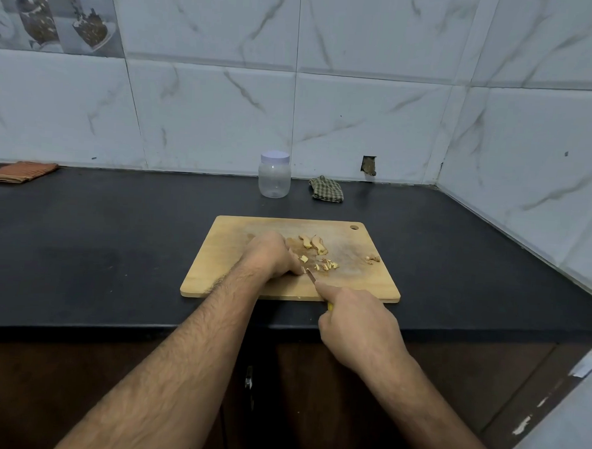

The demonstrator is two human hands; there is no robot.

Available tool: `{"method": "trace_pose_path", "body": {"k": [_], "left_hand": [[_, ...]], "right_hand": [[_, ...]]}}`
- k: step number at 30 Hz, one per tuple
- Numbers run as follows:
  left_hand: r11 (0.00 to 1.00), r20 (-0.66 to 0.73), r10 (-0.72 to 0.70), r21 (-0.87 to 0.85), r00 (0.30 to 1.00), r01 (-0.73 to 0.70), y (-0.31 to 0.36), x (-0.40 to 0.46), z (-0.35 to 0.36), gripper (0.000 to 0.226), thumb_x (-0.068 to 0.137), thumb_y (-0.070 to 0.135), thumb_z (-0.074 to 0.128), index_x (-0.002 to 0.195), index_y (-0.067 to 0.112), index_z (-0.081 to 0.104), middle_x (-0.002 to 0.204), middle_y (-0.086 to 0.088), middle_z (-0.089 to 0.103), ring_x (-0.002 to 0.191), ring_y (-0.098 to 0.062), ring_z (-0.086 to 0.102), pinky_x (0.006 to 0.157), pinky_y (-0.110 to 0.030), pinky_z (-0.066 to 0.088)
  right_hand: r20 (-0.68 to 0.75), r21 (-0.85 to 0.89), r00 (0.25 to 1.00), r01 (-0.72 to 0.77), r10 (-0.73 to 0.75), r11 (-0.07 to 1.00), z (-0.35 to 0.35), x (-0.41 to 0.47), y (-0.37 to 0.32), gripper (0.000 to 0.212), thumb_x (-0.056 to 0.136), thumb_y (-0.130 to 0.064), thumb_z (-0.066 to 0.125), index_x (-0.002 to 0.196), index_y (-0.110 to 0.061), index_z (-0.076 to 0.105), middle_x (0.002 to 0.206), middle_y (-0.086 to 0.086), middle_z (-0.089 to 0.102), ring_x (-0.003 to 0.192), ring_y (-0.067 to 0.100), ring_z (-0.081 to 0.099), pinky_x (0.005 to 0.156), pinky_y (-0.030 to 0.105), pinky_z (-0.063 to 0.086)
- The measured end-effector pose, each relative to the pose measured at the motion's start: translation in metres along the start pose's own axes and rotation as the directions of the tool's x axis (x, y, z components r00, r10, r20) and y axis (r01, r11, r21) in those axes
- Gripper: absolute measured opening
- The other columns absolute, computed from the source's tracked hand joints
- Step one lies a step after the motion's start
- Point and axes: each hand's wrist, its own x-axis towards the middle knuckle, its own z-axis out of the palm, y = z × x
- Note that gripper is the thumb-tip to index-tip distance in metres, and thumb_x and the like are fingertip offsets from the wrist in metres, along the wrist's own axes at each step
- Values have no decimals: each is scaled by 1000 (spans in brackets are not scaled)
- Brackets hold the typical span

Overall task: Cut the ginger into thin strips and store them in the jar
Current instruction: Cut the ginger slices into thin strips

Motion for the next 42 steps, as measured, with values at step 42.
{"method": "trace_pose_path", "body": {"k": [42], "left_hand": [[998,70,22,-58,997,-18,0,-9,-8,13,78,16,78,72,11,68,87,-7,72,72,-19,56,82,-36,54]], "right_hand": [[-90,123,996,21,-9,992,0,8,-5,59,93,-16,52,147,-38,43,135,-5,58,118,18,55,90,34,51]]}}
